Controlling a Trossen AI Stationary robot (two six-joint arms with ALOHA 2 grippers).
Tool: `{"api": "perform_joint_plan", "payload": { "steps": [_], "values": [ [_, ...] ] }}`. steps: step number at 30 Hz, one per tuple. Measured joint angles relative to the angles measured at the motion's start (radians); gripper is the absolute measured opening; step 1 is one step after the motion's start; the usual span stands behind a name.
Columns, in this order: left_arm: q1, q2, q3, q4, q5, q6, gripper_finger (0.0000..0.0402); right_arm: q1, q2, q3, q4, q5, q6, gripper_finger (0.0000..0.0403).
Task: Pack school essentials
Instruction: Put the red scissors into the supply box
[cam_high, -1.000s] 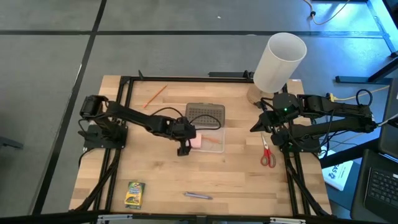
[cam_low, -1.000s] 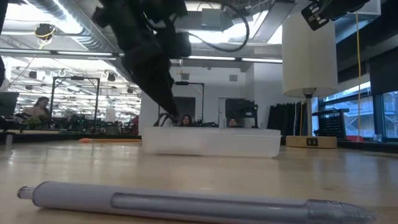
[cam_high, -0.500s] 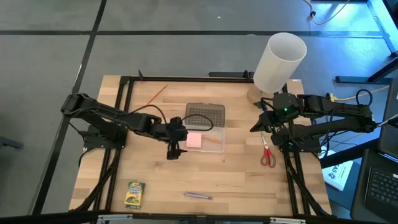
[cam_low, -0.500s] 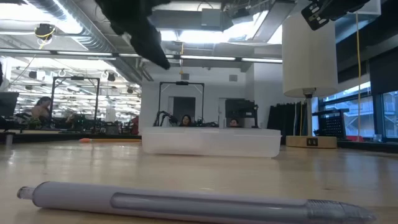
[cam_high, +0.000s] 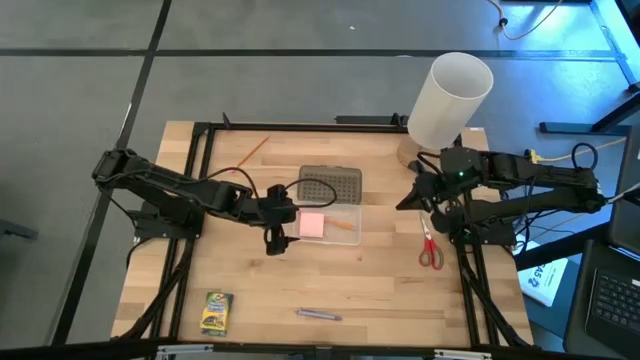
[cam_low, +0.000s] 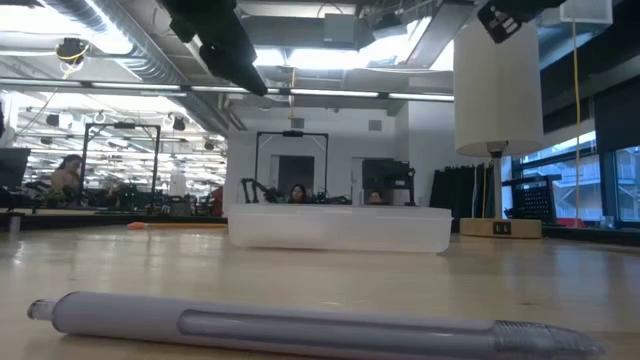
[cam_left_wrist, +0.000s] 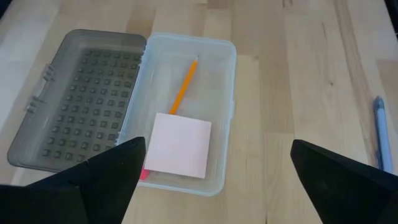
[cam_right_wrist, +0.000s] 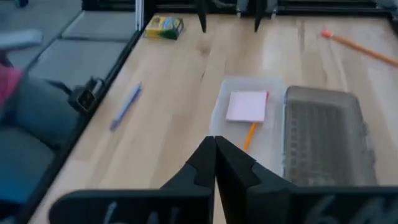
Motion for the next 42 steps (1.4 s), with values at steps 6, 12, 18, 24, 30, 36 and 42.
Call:
{"api": "perform_joint_plan", "payload": {
  "steps": [6, 12, 18, 24, 30, 36, 42],
  "values": [
    [0.000, 0.000, 0.000, 0.000, -0.001, 0.000, 0.0397, 0.032, 0.007, 0.000, -0.001, -0.007, 0.233, 0.0012],
    [0.000, 0.000, 0.000, -0.005, -0.008, 0.000, 0.0395, 0.176, 0.007, 0.000, -0.046, 0.024, 0.406, 0.0004],
    [0.000, 0.000, 0.000, -0.005, -0.042, 0.005, 0.0397, 0.364, 0.009, 0.000, -0.244, 0.191, 0.747, 0.0003],
    [0.000, 0.000, 0.000, -0.005, -0.050, 0.007, 0.0395, 0.491, 0.038, 0.000, -0.334, 0.219, 1.109, 0.0004],
    [0.004, 0.000, 0.000, -0.005, -0.050, 0.007, 0.0397, 0.568, 0.098, 0.000, -0.400, 0.215, 1.306, 0.0004],
    [0.005, 0.000, 0.000, -0.005, -0.050, 0.030, 0.0395, 0.609, 0.184, 0.000, -0.534, 0.187, 1.389, 0.0005],
    [0.005, 0.000, 0.000, -0.005, -0.050, 0.060, 0.0398, 0.610, 0.260, 0.000, -0.514, 0.195, 1.346, 0.0005]
  ]
}}
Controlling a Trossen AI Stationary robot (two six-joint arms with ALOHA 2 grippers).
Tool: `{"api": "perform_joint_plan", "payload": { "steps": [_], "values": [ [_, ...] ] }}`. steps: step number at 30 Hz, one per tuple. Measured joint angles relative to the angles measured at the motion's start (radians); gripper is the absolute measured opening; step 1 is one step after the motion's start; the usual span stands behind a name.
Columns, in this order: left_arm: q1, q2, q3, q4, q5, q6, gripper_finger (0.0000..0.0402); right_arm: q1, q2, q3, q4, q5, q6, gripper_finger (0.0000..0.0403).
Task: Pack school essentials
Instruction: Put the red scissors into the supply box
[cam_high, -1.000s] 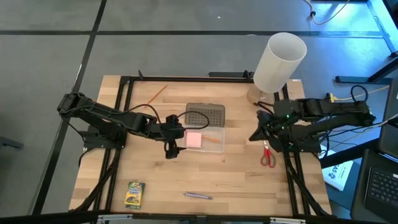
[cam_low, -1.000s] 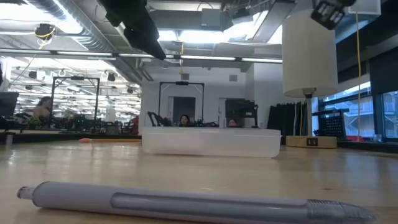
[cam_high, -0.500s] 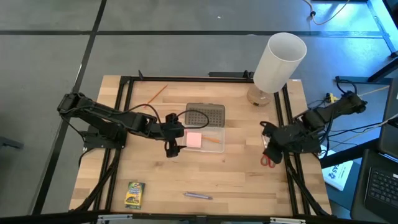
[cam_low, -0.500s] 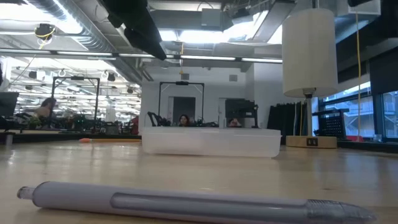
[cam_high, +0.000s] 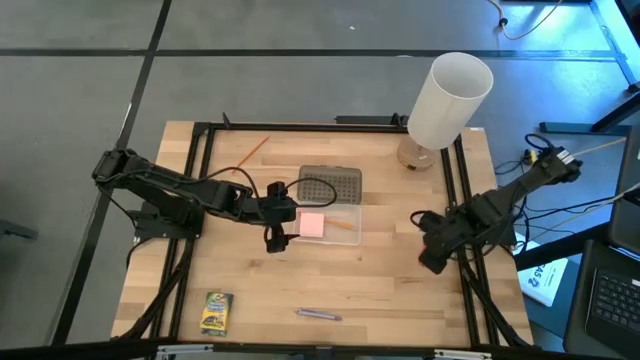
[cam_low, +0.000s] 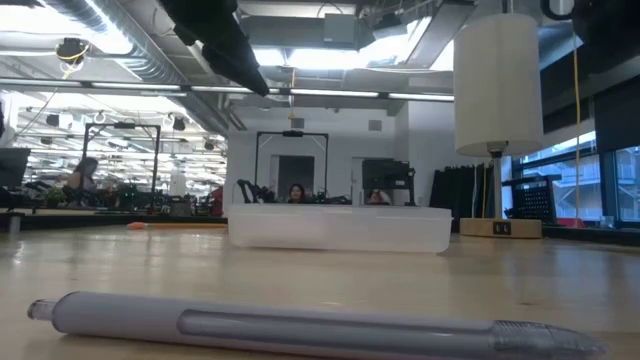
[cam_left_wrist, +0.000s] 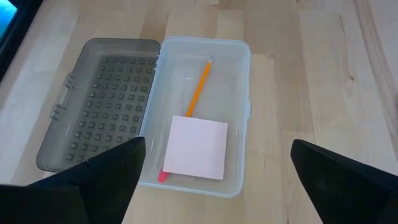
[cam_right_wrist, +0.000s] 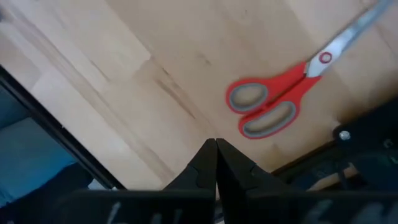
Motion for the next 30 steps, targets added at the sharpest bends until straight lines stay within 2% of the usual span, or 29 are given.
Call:
{"api": "perform_joint_plan", "payload": {
  "steps": [5, 9, 14, 19, 24, 30],
  "values": [
    [0.000, 0.000, 0.000, 0.000, 0.000, 0.001, 0.0396, 0.000, 0.065, 0.000, 0.006, -0.001, 0.037, 0.0013],
    [0.000, 0.000, 0.000, 0.000, 0.000, 0.001, 0.0394, -0.008, 0.112, 0.000, 0.006, -0.023, 0.057, 0.0033],
    [0.000, 0.000, 0.000, 0.000, 0.001, 0.001, 0.0399, -0.039, 0.162, 0.000, 0.006, -0.067, 0.057, 0.0072],
    [0.000, 0.000, 0.000, 0.000, 0.001, 0.001, 0.0394, -0.069, 0.214, 0.000, 0.006, -0.156, 0.044, 0.0121],
    [0.000, 0.000, 0.000, 0.000, 0.001, 0.001, 0.0398, -0.076, 0.277, 0.000, 0.035, -0.118, -0.051, 0.0159],
    [0.000, 0.001, 0.000, 0.000, 0.001, 0.001, 0.0394, -0.082, 0.344, -0.007, 0.077, -0.089, -0.075, 0.0166]
  ]
}}
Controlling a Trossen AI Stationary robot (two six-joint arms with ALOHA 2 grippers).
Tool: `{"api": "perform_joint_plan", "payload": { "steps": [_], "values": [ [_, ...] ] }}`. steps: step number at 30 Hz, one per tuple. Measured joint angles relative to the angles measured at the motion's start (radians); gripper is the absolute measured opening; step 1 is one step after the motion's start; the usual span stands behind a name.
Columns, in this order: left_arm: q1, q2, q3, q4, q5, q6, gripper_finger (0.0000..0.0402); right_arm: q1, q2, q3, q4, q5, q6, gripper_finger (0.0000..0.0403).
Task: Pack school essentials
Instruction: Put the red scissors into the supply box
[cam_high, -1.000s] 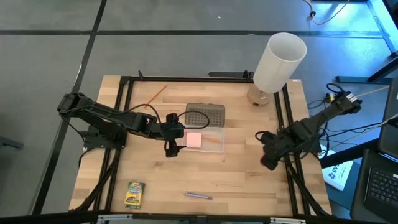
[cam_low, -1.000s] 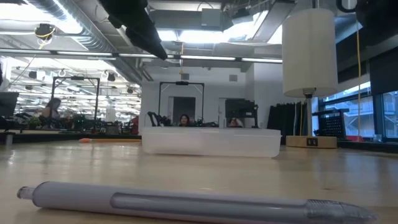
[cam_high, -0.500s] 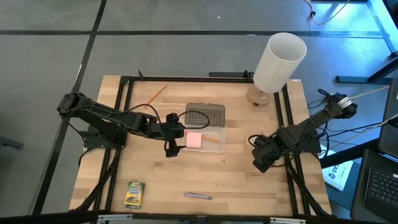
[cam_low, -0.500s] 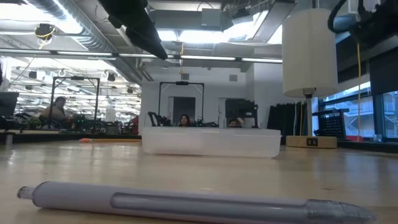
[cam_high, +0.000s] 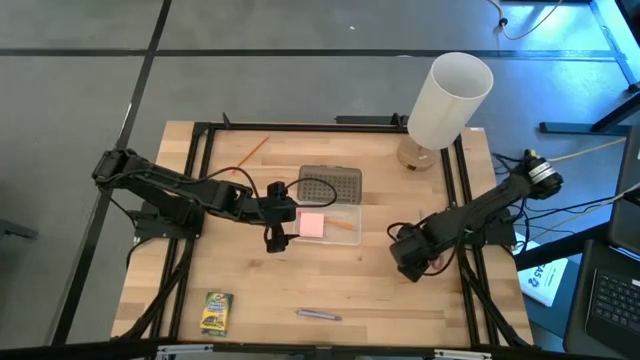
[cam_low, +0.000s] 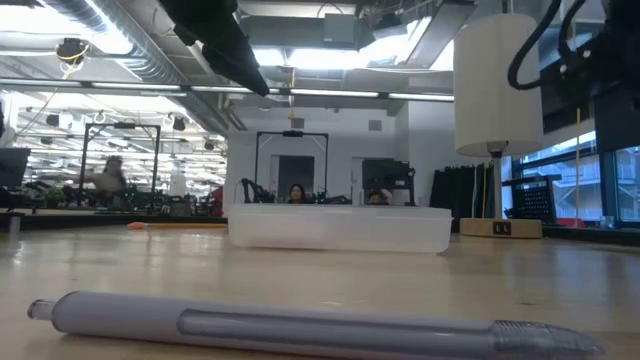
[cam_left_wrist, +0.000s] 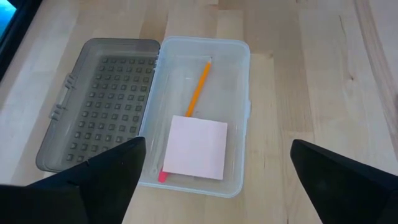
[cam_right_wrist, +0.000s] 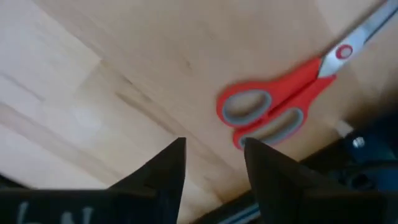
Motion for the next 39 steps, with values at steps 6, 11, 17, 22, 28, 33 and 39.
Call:
{"api": "perform_joint_plan", "payload": {
  "steps": [6, 11, 17, 22, 28, 33, 39],
  "values": [
    [0.000, 0.000, 0.000, 0.000, 0.000, 0.000, 0.0398, 0.000, 0.016, -0.127, 0.191, -0.025, 0.033, 0.0166],
    [0.000, 0.000, 0.000, 0.000, 0.001, 0.000, 0.0395, 0.000, 0.016, -0.194, 0.218, -0.010, 0.076, 0.0166],
    [0.000, 0.000, 0.000, 0.000, 0.001, -0.002, 0.0397, 0.000, 0.016, -0.217, 0.227, -0.008, 0.080, 0.0166],
    [0.000, 0.000, 0.000, 0.000, 0.001, -0.004, 0.0397, 0.000, 0.016, -0.248, 0.259, -0.006, 0.106, 0.0166],
    [0.000, 0.000, 0.000, 0.000, 0.001, -0.004, 0.0395, 0.000, 0.016, -0.281, 0.324, 0.001, 0.128, 0.0166],
    [0.000, 0.000, 0.000, 0.000, 0.001, -0.004, 0.0398, 0.000, 0.010, -0.319, 0.381, -0.003, 0.133, 0.0166],
    [0.000, 0.000, 0.000, 0.000, 0.001, -0.004, 0.0394, 0.000, 0.011, -0.324, 0.382, -0.003, 0.133, 0.0147]
  ]
}}
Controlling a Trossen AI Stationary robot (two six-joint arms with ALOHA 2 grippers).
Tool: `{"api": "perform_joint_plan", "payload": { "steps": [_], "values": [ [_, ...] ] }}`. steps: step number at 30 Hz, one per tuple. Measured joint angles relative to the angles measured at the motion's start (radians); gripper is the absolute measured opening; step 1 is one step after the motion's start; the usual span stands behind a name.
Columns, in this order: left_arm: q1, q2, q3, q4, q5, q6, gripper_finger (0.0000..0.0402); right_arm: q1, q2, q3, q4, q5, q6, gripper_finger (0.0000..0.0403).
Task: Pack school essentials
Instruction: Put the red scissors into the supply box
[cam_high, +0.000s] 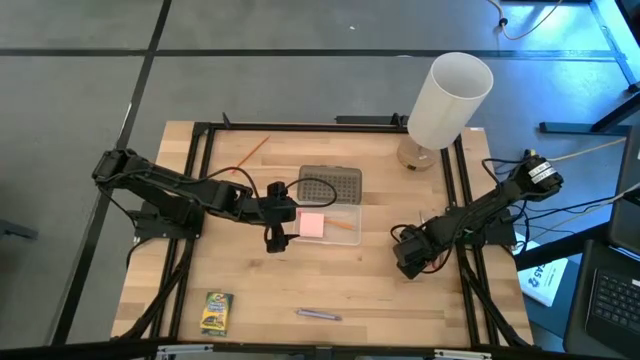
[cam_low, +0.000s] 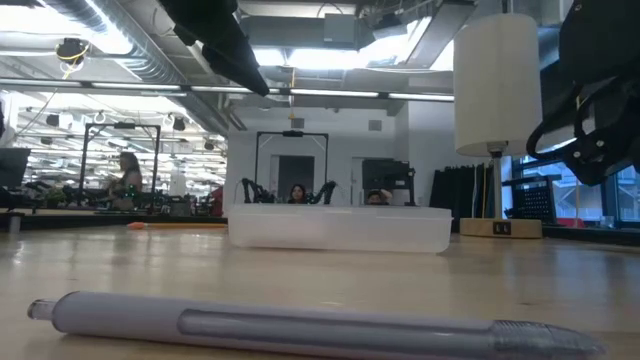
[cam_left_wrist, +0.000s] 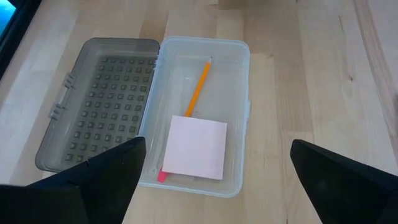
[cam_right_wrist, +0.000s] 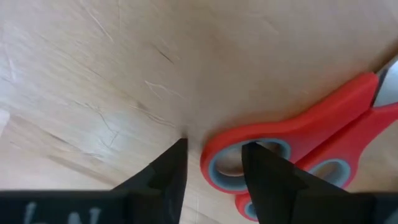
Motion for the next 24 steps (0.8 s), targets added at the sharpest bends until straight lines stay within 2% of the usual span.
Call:
{"api": "perform_joint_plan", "payload": {
  "steps": [14, 24],
  "values": [
    [0.000, 0.000, 0.000, 0.000, 0.000, 0.000, 0.0397, 0.001, 0.002, -0.002, 0.003, 0.019, 0.045, 0.0030],
    [0.000, 0.000, 0.000, 0.000, 0.000, 0.001, 0.0394, 0.001, 0.002, -0.002, 0.005, 0.026, 0.045, 0.0029]
  ]
}}
